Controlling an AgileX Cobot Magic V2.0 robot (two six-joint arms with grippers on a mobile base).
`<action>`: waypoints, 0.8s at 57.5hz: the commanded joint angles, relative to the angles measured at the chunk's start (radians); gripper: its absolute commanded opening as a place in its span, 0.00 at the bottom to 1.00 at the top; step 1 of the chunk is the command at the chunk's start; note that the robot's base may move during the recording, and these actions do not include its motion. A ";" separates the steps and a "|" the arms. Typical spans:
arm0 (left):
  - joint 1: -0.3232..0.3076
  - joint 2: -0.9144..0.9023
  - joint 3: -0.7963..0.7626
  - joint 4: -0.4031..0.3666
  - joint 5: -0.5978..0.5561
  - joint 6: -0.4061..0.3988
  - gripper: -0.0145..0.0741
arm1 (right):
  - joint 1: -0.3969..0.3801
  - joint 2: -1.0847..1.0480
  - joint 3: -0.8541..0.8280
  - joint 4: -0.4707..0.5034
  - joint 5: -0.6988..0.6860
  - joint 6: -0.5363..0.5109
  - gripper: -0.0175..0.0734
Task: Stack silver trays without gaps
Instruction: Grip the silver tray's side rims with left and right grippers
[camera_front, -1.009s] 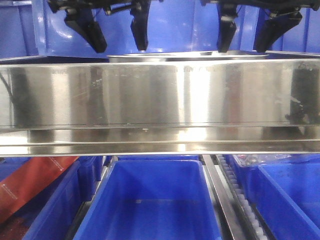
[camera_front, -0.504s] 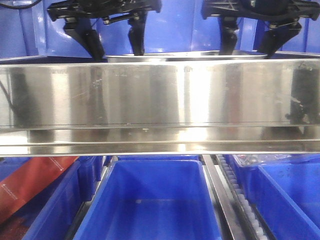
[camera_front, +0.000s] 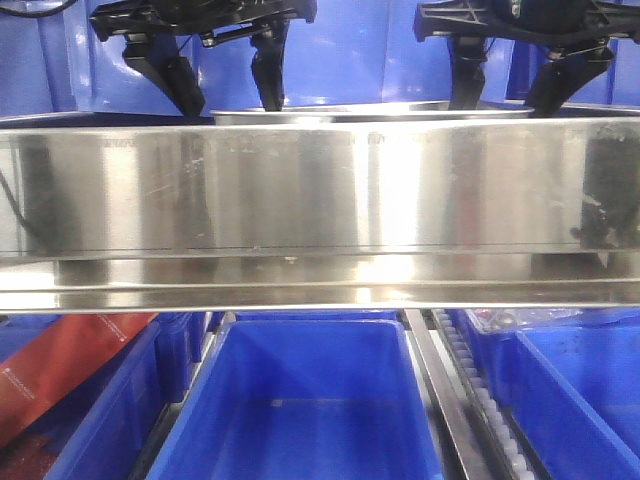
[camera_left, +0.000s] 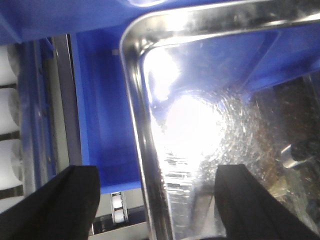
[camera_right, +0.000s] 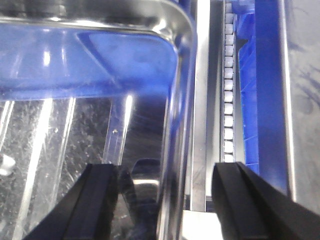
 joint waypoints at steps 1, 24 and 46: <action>0.005 -0.004 -0.004 0.002 -0.013 -0.008 0.61 | -0.003 -0.002 -0.007 -0.015 -0.018 0.002 0.53; 0.005 0.007 -0.004 0.002 -0.015 -0.008 0.60 | -0.003 -0.002 -0.007 -0.015 -0.029 0.002 0.53; 0.005 0.019 -0.004 -0.002 -0.010 -0.008 0.60 | -0.003 -0.002 -0.007 -0.015 -0.031 0.002 0.53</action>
